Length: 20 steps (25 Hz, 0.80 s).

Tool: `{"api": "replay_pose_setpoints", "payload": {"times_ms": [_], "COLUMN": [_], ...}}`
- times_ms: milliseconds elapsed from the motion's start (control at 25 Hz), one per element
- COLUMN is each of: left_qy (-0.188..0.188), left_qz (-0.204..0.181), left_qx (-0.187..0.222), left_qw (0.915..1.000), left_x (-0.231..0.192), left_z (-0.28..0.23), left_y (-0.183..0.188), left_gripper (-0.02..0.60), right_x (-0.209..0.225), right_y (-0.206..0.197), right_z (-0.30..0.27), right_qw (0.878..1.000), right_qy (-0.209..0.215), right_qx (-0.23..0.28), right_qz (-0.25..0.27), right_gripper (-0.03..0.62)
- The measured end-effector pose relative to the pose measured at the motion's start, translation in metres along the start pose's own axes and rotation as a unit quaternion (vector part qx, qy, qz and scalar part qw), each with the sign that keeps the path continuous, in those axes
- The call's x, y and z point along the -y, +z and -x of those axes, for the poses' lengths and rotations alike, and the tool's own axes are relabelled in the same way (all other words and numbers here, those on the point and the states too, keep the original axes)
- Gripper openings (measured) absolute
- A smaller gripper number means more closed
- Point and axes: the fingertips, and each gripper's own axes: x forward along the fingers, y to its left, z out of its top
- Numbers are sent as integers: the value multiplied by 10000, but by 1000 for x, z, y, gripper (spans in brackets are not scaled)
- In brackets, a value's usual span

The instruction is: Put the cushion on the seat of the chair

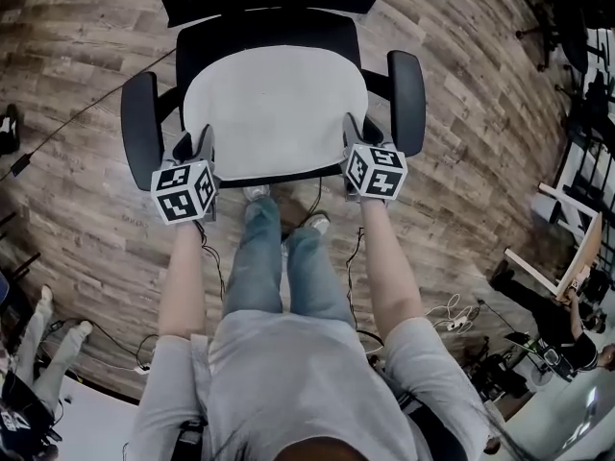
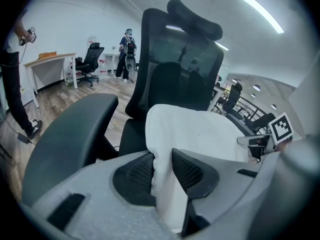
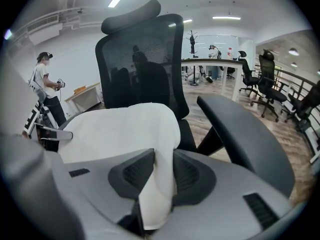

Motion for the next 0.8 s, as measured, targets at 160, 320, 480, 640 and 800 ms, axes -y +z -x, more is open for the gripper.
{"api": "replay_pose_setpoints", "payload": {"times_ms": [160, 320, 480, 640, 800], "left_qy": [15, 32, 12, 36, 58], "left_qz": [117, 178, 159, 179, 155], "left_qx": [-105, -245, -354, -445, -563], "left_qw": [9999, 9995, 9992, 9988, 9983], "left_x": [-8, -15, -19, -24, -26], "left_z": [-13, -28, -42, -55, -66], "left_y": [-9, -17, -25, -31, -37], "left_gripper": [83, 83, 83, 84, 86], "right_x": [2, 3, 7, 11, 15], "right_y": [-7, -16, -27, -37, -42], "right_z": [-18, -34, -49, -62, -74], "right_qw": [10000, 9998, 9993, 9988, 9979], "right_qy": [50, 32, -27, -53, -118], "right_qx": [-73, -215, -361, -488, -625], "right_qz": [7, 10, -3, 37, 114], "right_gripper": [86, 88, 89, 92, 95]}}
